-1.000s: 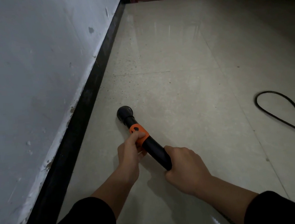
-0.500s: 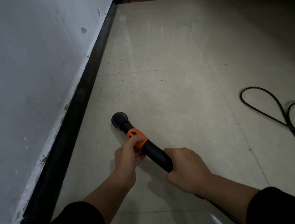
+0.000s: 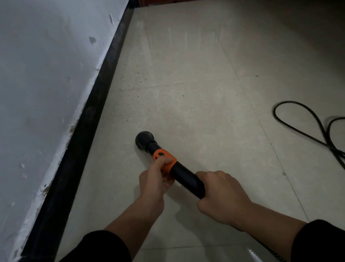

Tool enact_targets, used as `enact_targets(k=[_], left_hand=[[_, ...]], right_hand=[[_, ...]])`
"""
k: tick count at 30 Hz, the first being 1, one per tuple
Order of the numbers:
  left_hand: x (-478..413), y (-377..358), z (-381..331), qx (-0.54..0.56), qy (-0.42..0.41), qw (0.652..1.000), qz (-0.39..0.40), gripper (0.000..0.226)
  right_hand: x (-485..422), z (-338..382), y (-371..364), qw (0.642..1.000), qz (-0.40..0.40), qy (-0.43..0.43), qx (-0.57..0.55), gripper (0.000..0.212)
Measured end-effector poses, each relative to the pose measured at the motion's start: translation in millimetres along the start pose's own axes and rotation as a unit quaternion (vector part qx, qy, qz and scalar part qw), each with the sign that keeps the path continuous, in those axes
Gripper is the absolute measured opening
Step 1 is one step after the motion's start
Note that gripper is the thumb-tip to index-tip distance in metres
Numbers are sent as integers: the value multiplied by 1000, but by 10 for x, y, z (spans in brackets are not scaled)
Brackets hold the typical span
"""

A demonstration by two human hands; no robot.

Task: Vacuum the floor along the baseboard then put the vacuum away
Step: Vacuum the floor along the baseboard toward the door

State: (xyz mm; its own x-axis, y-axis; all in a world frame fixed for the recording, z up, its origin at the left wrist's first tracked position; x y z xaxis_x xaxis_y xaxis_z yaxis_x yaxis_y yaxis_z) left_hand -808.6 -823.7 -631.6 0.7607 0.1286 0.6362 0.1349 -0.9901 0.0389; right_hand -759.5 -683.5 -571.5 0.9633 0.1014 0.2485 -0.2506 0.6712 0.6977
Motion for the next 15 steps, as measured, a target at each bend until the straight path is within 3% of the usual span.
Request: enact_targets(k=[15], left_hand=[[12,-617,25,-10,-4,999,44,15]], right_hand=[[85,-386,347,998,-41,-42,28,23]])
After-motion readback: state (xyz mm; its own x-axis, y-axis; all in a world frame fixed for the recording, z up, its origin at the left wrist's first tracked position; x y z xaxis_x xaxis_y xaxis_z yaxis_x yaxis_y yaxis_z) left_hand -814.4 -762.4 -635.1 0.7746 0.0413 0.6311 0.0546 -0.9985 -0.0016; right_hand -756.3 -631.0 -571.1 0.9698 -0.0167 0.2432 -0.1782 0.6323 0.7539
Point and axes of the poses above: each hand's wrist, its own x-axis away from the middle knuckle, its own y-axis out of the back of the hand, z = x × y, the point moved 8 cm from there along -x, towards the middle knuckle, and after that the axes turned 15 degrees about -x, right-handed, at the moved point
